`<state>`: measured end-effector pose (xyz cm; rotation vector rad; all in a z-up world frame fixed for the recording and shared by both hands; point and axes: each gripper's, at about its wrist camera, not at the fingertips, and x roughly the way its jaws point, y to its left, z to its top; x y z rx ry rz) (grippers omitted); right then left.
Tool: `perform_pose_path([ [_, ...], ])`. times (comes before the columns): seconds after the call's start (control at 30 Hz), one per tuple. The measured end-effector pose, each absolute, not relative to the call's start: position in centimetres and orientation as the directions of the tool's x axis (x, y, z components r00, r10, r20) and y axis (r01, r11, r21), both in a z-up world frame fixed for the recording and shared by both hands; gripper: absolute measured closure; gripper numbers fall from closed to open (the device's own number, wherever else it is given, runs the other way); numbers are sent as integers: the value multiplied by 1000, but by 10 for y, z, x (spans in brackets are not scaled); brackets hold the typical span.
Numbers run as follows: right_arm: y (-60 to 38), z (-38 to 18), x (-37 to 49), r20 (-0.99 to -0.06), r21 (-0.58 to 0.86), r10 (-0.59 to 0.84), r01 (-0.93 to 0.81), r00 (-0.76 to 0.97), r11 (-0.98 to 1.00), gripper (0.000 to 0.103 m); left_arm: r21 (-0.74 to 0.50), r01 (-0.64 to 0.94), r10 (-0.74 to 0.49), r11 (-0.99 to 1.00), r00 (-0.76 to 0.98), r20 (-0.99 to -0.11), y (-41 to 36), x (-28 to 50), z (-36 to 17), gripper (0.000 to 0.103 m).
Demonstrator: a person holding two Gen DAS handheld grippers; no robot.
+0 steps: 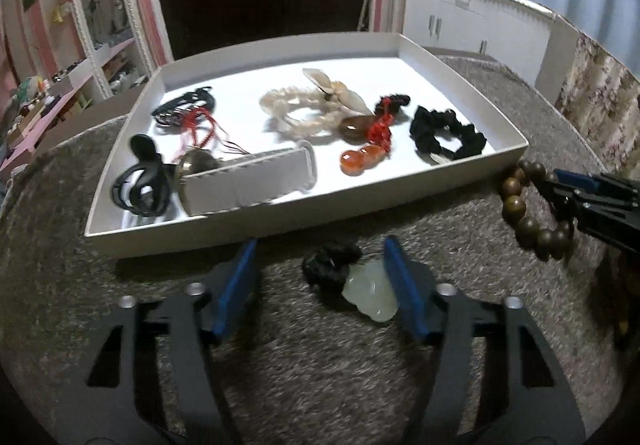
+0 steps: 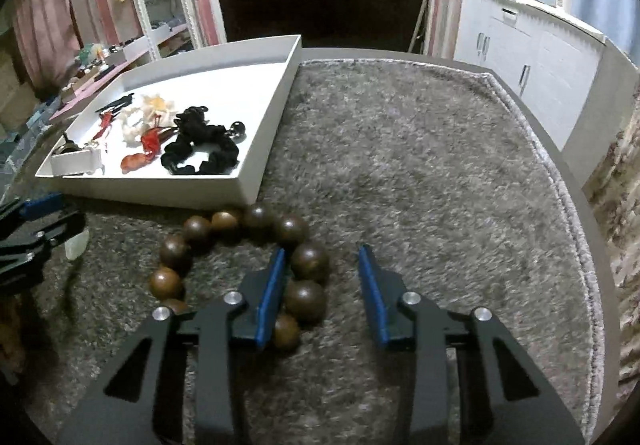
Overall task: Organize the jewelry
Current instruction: 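Grasp the black claw clip with the left tool while the right tool grasps the wooden bead bracelet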
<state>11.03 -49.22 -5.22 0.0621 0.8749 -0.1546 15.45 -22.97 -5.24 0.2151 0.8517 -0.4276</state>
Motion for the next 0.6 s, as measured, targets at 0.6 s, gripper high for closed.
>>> perform_pose_path([
  [0.6,-483,-45,100,-743,2,-98,149,662,989,84,-3,500,-332,866,571,-751,-230,146,-49,83],
])
